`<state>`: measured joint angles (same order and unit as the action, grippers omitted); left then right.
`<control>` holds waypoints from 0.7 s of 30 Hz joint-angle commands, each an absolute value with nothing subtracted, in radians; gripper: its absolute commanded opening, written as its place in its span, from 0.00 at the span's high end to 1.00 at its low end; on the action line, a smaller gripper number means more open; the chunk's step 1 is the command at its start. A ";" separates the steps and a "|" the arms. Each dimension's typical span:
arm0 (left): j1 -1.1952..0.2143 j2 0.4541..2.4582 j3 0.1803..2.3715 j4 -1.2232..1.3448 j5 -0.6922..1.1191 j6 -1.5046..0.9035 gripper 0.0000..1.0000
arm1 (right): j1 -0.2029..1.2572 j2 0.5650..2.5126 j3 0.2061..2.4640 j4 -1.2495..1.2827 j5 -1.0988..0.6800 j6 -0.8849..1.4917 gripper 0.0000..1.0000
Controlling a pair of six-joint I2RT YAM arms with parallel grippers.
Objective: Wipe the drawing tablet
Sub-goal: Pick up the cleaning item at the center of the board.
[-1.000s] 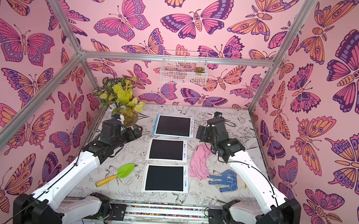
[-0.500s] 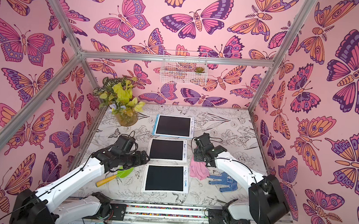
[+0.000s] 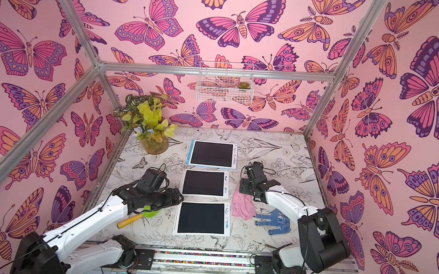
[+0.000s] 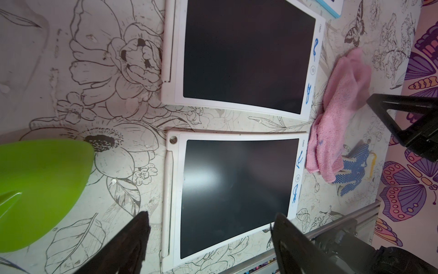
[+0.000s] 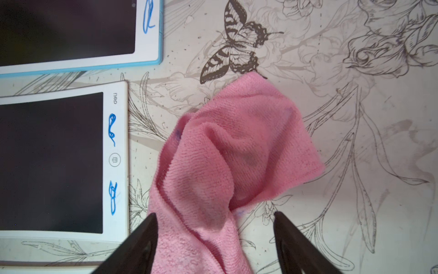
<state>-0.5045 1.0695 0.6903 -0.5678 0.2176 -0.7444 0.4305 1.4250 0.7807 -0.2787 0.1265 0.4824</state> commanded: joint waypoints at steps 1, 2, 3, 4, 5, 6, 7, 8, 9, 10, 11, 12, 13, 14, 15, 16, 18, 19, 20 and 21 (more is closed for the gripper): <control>-0.509 1.067 0.661 -0.557 0.235 -0.736 0.17 | 0.428 1.460 0.802 -0.292 0.108 0.481 0.20; -0.509 1.070 0.657 -0.556 0.238 -0.735 0.17 | 0.428 1.473 0.805 -0.298 0.114 0.482 0.20; -0.509 1.072 0.653 -0.554 0.241 -0.735 0.17 | 0.428 1.483 0.805 -0.302 0.118 0.482 0.20; -0.509 1.075 0.651 -0.550 0.242 -0.735 0.17 | 0.428 1.497 0.808 -0.306 0.120 0.485 0.20; -0.509 1.078 0.647 -0.550 0.245 -0.734 0.17 | 0.428 1.508 0.811 -0.309 0.120 0.488 0.20; -0.509 1.080 0.644 -0.551 0.247 -0.732 0.17 | 0.429 1.520 0.815 -0.313 0.122 0.492 0.21; -0.509 1.083 0.641 -0.550 0.247 -0.730 0.17 | 0.428 1.534 0.821 -0.320 0.126 0.496 0.22; -0.509 1.084 0.637 -0.550 0.247 -0.729 0.17 | 0.429 1.544 0.826 -0.327 0.130 0.500 0.23; -0.509 1.087 0.636 -0.550 0.248 -0.726 0.18 | 0.429 1.554 0.830 -0.331 0.131 0.503 0.24; -0.508 1.090 0.633 -0.551 0.250 -0.724 0.18 | 0.428 1.564 0.833 -0.332 0.132 0.504 0.25; -0.509 1.092 0.630 -0.551 0.251 -0.724 0.18 | 0.428 1.565 0.836 -0.332 0.128 0.506 0.26; -0.509 1.095 0.628 -0.549 0.253 -0.724 0.19 | 0.428 1.597 0.837 -0.330 0.125 0.507 0.28; -0.509 1.098 0.625 -0.549 0.256 -0.723 0.20 | 0.428 1.609 0.841 -0.327 0.119 0.508 0.31; -0.509 1.101 0.622 -0.548 0.257 -0.723 0.21 | 0.429 1.616 0.845 -0.323 0.114 0.508 0.34; -0.509 1.103 0.618 -0.548 0.259 -0.723 0.22 | 0.430 1.626 0.848 -0.322 0.109 0.509 0.37; -0.508 1.106 0.612 -0.548 0.259 -0.723 0.23 | 0.430 1.635 0.850 -0.319 0.107 0.511 0.41; -0.509 1.113 0.603 -0.546 0.262 -0.722 0.26 | 0.430 1.641 0.853 -0.315 0.105 0.513 0.52; -0.509 1.116 0.598 -0.546 0.263 -0.721 0.28 | 0.430 1.639 0.854 -0.315 0.103 0.513 0.59; -0.509 1.121 0.594 -0.545 0.264 -0.721 0.29 | 0.431 1.633 0.853 -0.314 0.103 0.511 0.65; -0.509 1.126 0.589 -0.543 0.267 -0.721 0.31 | 0.432 1.623 0.852 -0.314 0.106 0.509 0.72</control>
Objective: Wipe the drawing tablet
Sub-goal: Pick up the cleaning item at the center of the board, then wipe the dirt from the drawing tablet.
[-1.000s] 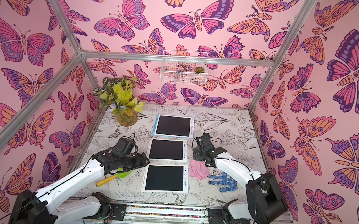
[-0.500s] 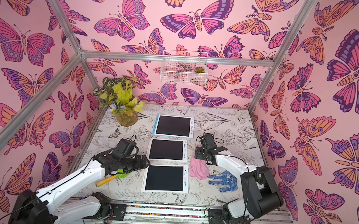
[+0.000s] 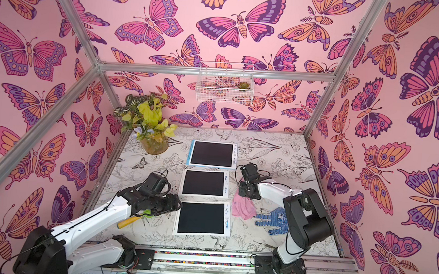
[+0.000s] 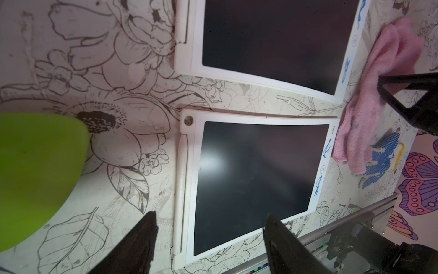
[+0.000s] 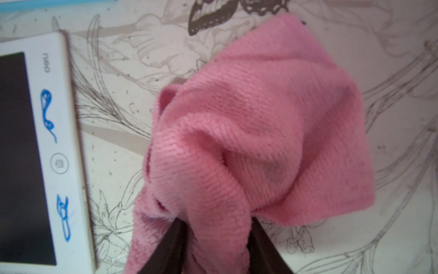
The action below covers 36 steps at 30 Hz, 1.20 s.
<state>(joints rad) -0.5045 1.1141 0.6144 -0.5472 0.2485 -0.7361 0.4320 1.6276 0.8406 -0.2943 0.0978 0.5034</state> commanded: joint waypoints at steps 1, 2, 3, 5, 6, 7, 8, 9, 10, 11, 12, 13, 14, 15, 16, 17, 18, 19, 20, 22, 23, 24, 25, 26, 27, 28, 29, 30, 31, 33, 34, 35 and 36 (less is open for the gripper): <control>-0.508 1.132 0.584 -0.542 0.268 -0.723 0.32 | 0.433 1.609 0.850 -0.318 0.112 0.506 0.79; -0.509 1.138 0.579 -0.539 0.272 -0.724 0.33 | 0.435 1.595 0.850 -0.326 0.119 0.504 0.86; -0.509 1.144 0.573 -0.532 0.276 -0.725 0.36 | 0.439 1.579 0.851 -0.343 0.134 0.500 0.94; -0.509 1.156 0.561 -0.520 0.283 -0.728 0.38 | 0.455 1.523 0.853 -0.379 0.166 0.494 1.00; -0.509 1.163 0.554 -0.511 0.288 -0.727 0.40 | 0.466 1.499 0.852 -0.400 0.184 0.490 1.00; -0.508 1.168 0.549 -0.504 0.293 -0.728 0.41 | 0.477 1.477 0.849 -0.419 0.197 0.489 1.00; -0.509 1.173 0.544 -0.497 0.295 -0.729 0.42 | 0.484 1.462 0.845 -0.433 0.201 0.487 1.00; -0.509 1.180 0.539 -0.493 0.295 -0.731 0.42 | 0.488 1.448 0.838 -0.451 0.205 0.489 1.00; -0.509 1.184 0.534 -0.485 0.299 -0.732 0.44 | 0.490 1.435 0.831 -0.465 0.206 0.495 1.00; -0.508 1.188 0.530 -0.480 0.301 -0.732 0.45 | 0.490 1.425 0.823 -0.473 0.206 0.498 1.00; -0.508 1.191 0.525 -0.474 0.305 -0.734 0.48 | 0.490 1.413 0.814 -0.480 0.203 0.502 1.00; -0.509 1.195 0.521 -0.468 0.309 -0.736 0.50 | 0.495 1.398 0.806 -0.488 0.202 0.502 1.00; -0.508 1.200 0.517 -0.466 0.314 -0.738 0.51 | 0.502 1.383 0.801 -0.497 0.205 0.502 1.00; -0.509 1.204 0.515 -0.464 0.316 -0.738 0.52 | 0.516 1.362 0.798 -0.511 0.213 0.495 1.00; -0.508 1.205 0.511 -0.464 0.319 -0.737 0.53 | 0.538 1.344 0.798 -0.528 0.228 0.489 1.00; -0.509 1.207 0.507 -0.463 0.318 -0.736 0.53 | 0.562 1.321 0.799 -0.544 0.244 0.484 1.00; -0.509 1.205 0.503 -0.463 0.317 -0.736 0.53 | 0.589 1.296 0.798 -0.563 0.258 0.483 1.00; -0.509 1.206 0.498 -0.462 0.316 -0.736 0.54 | 0.615 1.273 0.797 -0.577 0.268 0.483 1.00; -0.510 1.205 0.493 -0.457 0.315 -0.737 0.54 | 0.636 1.256 0.794 -0.590 0.276 0.485 1.00; -0.511 1.210 0.488 -0.453 0.317 -0.738 0.56 | 0.677 1.222 0.784 -0.610 0.296 0.499 1.00; -0.512 1.213 0.486 -0.450 0.317 -0.738 0.56 | 0.696 1.207 0.774 -0.615 0.305 0.505 1.00; -0.513 1.217 0.486 -0.448 0.316 -0.739 0.56 | 0.716 1.193 0.764 -0.611 0.314 0.513 1.00; -0.515 1.220 0.486 -0.448 0.313 -0.741 0.56 | 0.732 1.185 0.754 -0.601 0.321 0.516 1.00; -0.516 1.225 0.486 -0.445 0.313 -0.741 0.56 | 0.755 1.173 0.743 -0.585 0.332 0.522 1.00; -0.520 1.229 0.486 -0.443 0.312 -0.743 0.58 | 0.778 1.167 0.730 -0.566 0.341 0.526 1.00; -0.522 1.235 0.488 -0.444 0.311 -0.742 0.59 | 0.798 1.162 0.716 -0.540 0.347 0.528 1.00; -0.524 1.242 0.489 -0.443 0.310 -0.743 0.61 | 0.823 1.155 0.696 -0.506 0.353 0.534 1.00; -0.528 1.248 0.492 -0.442 0.307 -0.743 0.62 | 0.845 1.147 0.669 -0.461 0.351 0.541 1.00; -0.532 1.256 0.494 -0.443 0.306 -0.746 0.63 | 0.865 1.139 0.644 -0.420 0.347 0.545 1.00; -0.544 1.262 0.495 -0.443 0.292 -0.757 0.64 | 0.925 1.119 0.571 -0.292 0.365 0.563 1.00; -0.551 1.295 0.495 -0.442 0.283 -0.763 0.65 | 0.946 1.116 0.541 -0.237 0.371 0.564 1.00; -0.558 1.308 0.495 -0.443 0.274 -0.771 0.65 | 0.969 1.114 0.509 -0.174 0.376 0.563 1.00; -0.567 1.316 0.495 -0.443 0.264 -0.779 0.66 | 0.989 1.118 0.486 -0.120 0.384 0.564 1.00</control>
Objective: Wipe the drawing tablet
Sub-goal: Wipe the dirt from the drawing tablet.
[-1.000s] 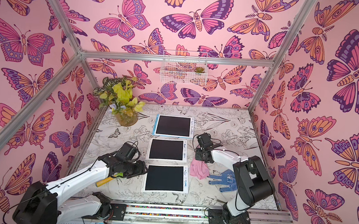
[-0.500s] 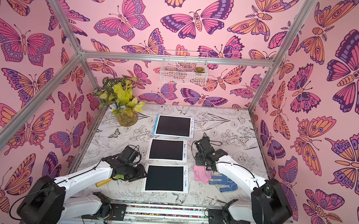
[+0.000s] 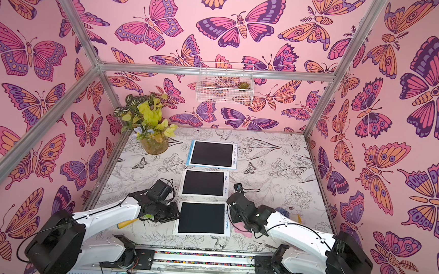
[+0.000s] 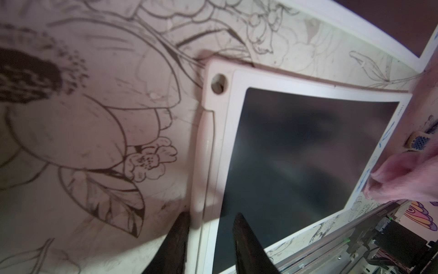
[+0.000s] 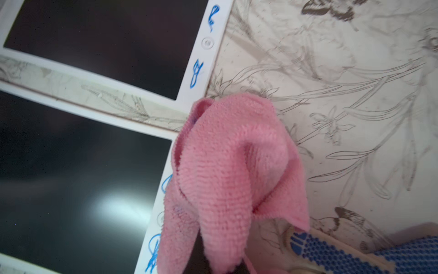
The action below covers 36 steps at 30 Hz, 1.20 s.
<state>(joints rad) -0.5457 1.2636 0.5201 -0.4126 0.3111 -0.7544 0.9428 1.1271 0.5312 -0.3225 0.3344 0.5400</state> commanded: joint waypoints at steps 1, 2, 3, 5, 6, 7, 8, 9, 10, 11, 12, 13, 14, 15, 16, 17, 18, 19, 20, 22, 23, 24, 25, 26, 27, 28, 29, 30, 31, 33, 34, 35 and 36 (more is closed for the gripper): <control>-0.574 1.323 0.496 -0.443 0.255 -0.786 0.67 | 1.002 1.125 0.470 -0.083 0.388 0.565 1.00; -0.581 1.333 0.497 -0.443 0.246 -0.795 0.67 | 1.012 1.137 0.458 -0.043 0.383 0.561 1.00; -0.590 1.345 0.499 -0.443 0.236 -0.803 0.67 | 1.020 1.152 0.449 -0.007 0.375 0.553 1.00; -0.604 1.367 0.503 -0.445 0.219 -0.814 0.68 | 1.032 1.189 0.440 0.068 0.354 0.534 1.00; -0.611 1.377 0.507 -0.450 0.207 -0.824 0.69 | 1.037 1.218 0.443 0.093 0.346 0.527 1.00; -0.618 1.384 0.509 -0.458 0.196 -0.833 0.70 | 1.037 1.248 0.454 0.100 0.344 0.528 1.00; -0.621 1.391 0.511 -0.465 0.185 -0.842 0.70 | 1.036 1.278 0.464 0.098 0.351 0.533 1.00; -0.625 1.395 0.513 -0.472 0.175 -0.849 0.70 | 1.037 1.296 0.472 0.084 0.374 0.548 1.00; -0.632 1.397 0.518 -0.483 0.163 -0.855 0.71 | 1.036 1.305 0.473 0.059 0.424 0.576 1.00; -0.633 1.400 0.520 -0.493 0.152 -0.859 0.70 | 1.032 1.299 0.463 0.039 0.462 0.589 1.00; -0.636 1.401 0.522 -0.502 0.144 -0.863 0.71 | 1.023 1.287 0.450 0.025 0.483 0.597 1.00; -0.638 1.399 0.523 -0.506 0.137 -0.866 0.71 | 1.007 1.268 0.441 -0.015 0.509 0.618 1.00; -0.638 1.399 0.523 -0.515 0.130 -0.870 0.71 | 0.986 1.246 0.432 -0.060 0.524 0.636 1.00; -0.639 1.396 0.522 -0.520 0.125 -0.873 0.72 | 0.969 1.224 0.422 -0.100 0.532 0.646 1.00; -0.640 1.393 0.520 -0.524 0.120 -0.877 0.72 | 0.954 1.199 0.410 -0.129 0.543 0.656 1.00; -0.640 1.390 0.519 -0.526 0.117 -0.880 0.72 | 0.945 1.179 0.398 -0.142 0.542 0.655 1.00; -0.640 1.387 0.517 -0.526 0.115 -0.883 0.72 | 0.943 1.163 0.388 -0.139 0.537 0.646 1.00; -0.640 1.383 0.515 -0.525 0.115 -0.886 0.72 | 0.943 1.156 0.381 -0.114 0.497 0.613 1.00; -0.640 1.379 0.515 -0.526 0.116 -0.891 0.72 | 0.948 1.156 0.380 -0.082 0.453 0.589 1.00; -0.643 1.378 0.517 -0.525 0.117 -0.892 0.72 | 0.981 1.185 0.397 -0.040 0.416 0.585 1.00; -0.643 1.378 0.518 -0.524 0.117 -0.892 0.72 | 1.007 1.207 0.412 -0.020 0.410 0.577 1.00; -0.644 1.378 0.520 -0.525 0.115 -0.893 0.72 | 1.028 1.229 0.425 -0.009 0.410 0.574 1.00; -0.644 1.379 0.520 -0.524 0.115 -0.894 0.72 | 1.039 1.254 0.436 0.001 0.406 0.576 1.00; -0.646 1.378 0.520 -0.524 0.116 -0.896 0.72 | 1.040 1.276 0.441 0.019 0.394 0.582 1.00; -0.648 1.377 0.520 -0.525 0.116 -0.897 0.73 | 1.040 1.293 0.448 0.020 0.395 0.588 1.00; -0.650 1.380 0.522 -0.524 0.116 -0.898 0.73 | 1.040 1.309 0.460 0.003 0.414 0.602 1.00; -0.653 1.379 0.522 -0.524 0.117 -0.900 0.73 | 1.036 1.320 0.475 -0.034 0.442 0.614 1.00; -0.654 1.380 0.520 -0.524 0.115 -0.903 0.73 | 1.024 1.323 0.478 -0.058 0.460 0.624 1.00; -0.655 1.378 0.518 -0.524 0.114 -0.909 0.73 | 0.996 1.317 0.474 -0.086 0.469 0.648 1.00; -0.655 1.371 0.513 -0.525 0.112 -0.917 0.73 | 0.932 1.285 0.450 -0.122 0.456 0.678 1.00; -0.655 1.369 0.511 -0.524 0.112 -0.920 0.73 | 0.917 1.263 0.438 -0.136 0.464 0.684 1.00; -0.655 1.365 0.511 -0.524 0.110 -0.923 0.73 | 0.914 1.247 0.428 -0.138 0.467 0.676 1.00; -0.655 1.360 0.509 -0.525 0.110 -0.925 0.73 | 0.915 1.242 0.424 -0.121 0.437 0.642 1.00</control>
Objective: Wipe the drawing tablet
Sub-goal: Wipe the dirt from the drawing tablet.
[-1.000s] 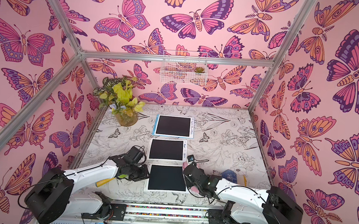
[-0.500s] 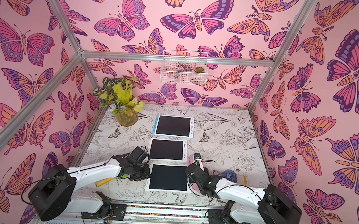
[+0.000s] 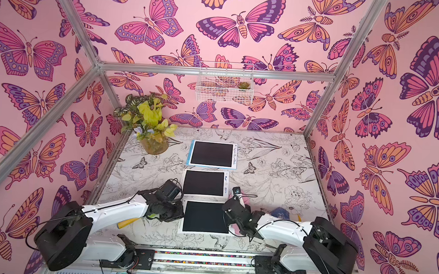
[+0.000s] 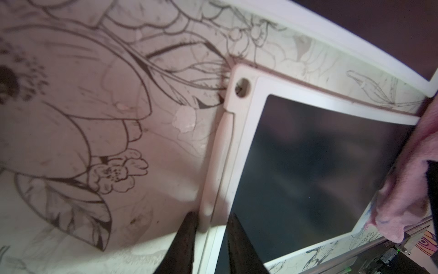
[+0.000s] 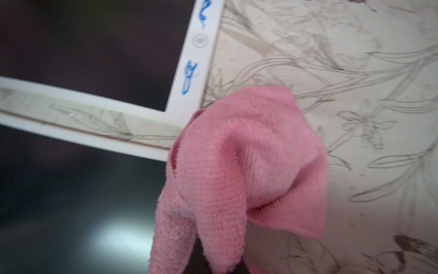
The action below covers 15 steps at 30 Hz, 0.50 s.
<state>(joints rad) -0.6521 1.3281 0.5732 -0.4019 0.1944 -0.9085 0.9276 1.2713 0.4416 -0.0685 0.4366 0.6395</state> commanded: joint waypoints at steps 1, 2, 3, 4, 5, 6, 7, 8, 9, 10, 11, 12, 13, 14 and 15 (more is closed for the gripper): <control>-0.655 1.359 0.509 -0.525 0.109 -0.926 0.73 | 0.921 1.249 0.424 -0.089 0.394 0.616 1.00; -0.655 1.358 0.509 -0.525 0.109 -0.928 0.73 | 0.942 1.267 0.433 -0.066 0.370 0.607 1.00; -0.655 1.358 0.509 -0.524 0.106 -0.928 0.73 | 0.970 1.295 0.445 -0.041 0.355 0.597 1.00; -0.655 1.359 0.509 -0.524 0.106 -0.928 0.73 | 1.003 1.335 0.463 -0.006 0.337 0.584 1.00; -0.655 1.362 0.511 -0.525 0.104 -0.928 0.73 | 1.026 1.379 0.486 0.011 0.319 0.584 1.00; -0.656 1.364 0.512 -0.524 0.104 -0.928 0.73 | 1.036 1.421 0.507 0.022 0.302 0.595 1.00; -0.655 1.368 0.513 -0.525 0.104 -0.931 0.72 | 1.037 1.462 0.525 0.034 0.282 0.613 1.00; -0.655 1.370 0.513 -0.525 0.104 -0.935 0.72 | 1.036 1.492 0.541 0.034 0.280 0.633 1.00; -0.655 1.372 0.512 -0.523 0.101 -0.941 0.72 | 1.035 1.511 0.551 0.042 0.281 0.638 1.00; -0.655 1.375 0.512 -0.523 0.097 -0.946 0.72 | 1.034 1.528 0.560 0.054 0.281 0.640 1.00; -0.655 1.376 0.513 -0.523 0.091 -0.948 0.71 | 1.030 1.541 0.570 0.060 0.279 0.640 1.00; -0.655 1.377 0.515 -0.523 0.084 -0.949 0.71 | 1.023 1.553 0.579 0.069 0.267 0.637 1.00; -0.654 1.379 0.518 -0.523 0.077 -0.952 0.71 | 1.015 1.564 0.590 0.075 0.253 0.635 1.00; -0.654 1.383 0.520 -0.525 0.069 -0.953 0.71 | 1.004 1.591 0.602 0.082 0.242 0.636 1.00; -0.651 1.385 0.524 -0.525 0.057 -0.953 0.72 | 0.991 1.614 0.612 0.093 0.227 0.638 1.00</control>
<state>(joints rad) -0.6552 1.3262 0.5724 -0.4015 0.1738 -0.9405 1.0126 1.5375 0.5983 0.0929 0.3294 0.6250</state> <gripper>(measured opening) 0.285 0.073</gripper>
